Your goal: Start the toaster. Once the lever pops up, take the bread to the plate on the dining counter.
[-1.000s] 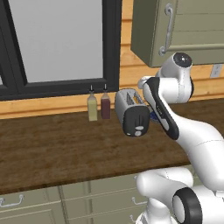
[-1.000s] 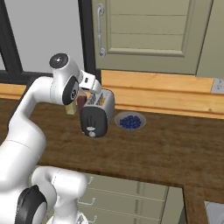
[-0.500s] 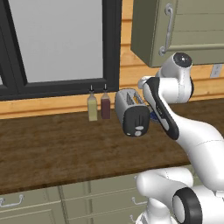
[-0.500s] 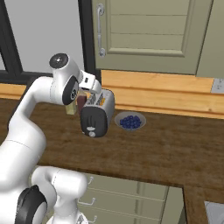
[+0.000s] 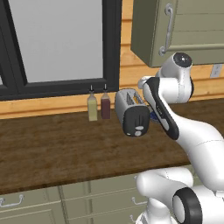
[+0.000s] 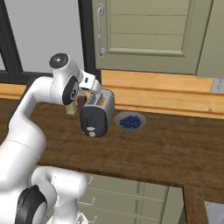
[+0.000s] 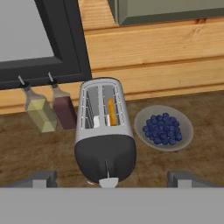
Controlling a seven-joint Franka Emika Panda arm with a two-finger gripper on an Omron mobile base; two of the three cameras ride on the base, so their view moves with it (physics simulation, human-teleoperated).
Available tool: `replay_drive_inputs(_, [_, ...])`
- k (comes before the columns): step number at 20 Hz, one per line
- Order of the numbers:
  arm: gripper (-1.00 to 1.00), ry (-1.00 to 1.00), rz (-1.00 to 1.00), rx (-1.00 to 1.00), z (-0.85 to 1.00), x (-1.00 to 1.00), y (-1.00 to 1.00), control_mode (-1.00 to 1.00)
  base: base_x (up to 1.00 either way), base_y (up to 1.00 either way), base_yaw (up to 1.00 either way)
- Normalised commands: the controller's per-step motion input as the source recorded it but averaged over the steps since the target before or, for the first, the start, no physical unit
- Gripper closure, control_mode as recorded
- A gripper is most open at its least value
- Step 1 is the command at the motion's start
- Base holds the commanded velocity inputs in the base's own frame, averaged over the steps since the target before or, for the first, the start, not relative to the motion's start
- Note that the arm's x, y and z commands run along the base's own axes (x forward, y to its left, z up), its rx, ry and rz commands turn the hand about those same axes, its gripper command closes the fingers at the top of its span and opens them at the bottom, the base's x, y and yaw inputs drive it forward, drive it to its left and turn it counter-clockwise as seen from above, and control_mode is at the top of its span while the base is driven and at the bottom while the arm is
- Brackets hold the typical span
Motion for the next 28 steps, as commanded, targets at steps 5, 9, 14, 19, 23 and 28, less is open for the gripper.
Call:
replay_drive_inputs(5, [-1.00, 0.00, 0.00, 0.00, 0.00, 0.00, 0.00, -1.00, 0.00, 0.00, 0.00])
replay_drive_inputs(9, [-1.00, 0.00, 0.00, 0.00, 0.00, 0.00, 0.00, -1.00, 0.00, 0.00, 0.00])
replay_drive_inputs(14, [-1.00, 0.00, 0.00, 0.00, 0.00, 0.00, 0.00, -1.00, 0.00, 0.00, 0.00])
replay_drive_inputs(19, [-1.00, 0.00, 0.00, 0.00, 0.00, 0.00, 0.00, -1.00, 0.00, 0.00, 0.00])
replay_drive_inputs(23, [-1.00, 0.00, 0.00, 0.00, 0.00, 0.00, 0.00, -1.00, 0.00, 0.00, 0.00])
replay_drive_inputs(28, [-1.00, 0.00, 0.00, 0.00, 0.00, 0.00, 0.00, -1.00, 0.00, 0.00, 0.00])
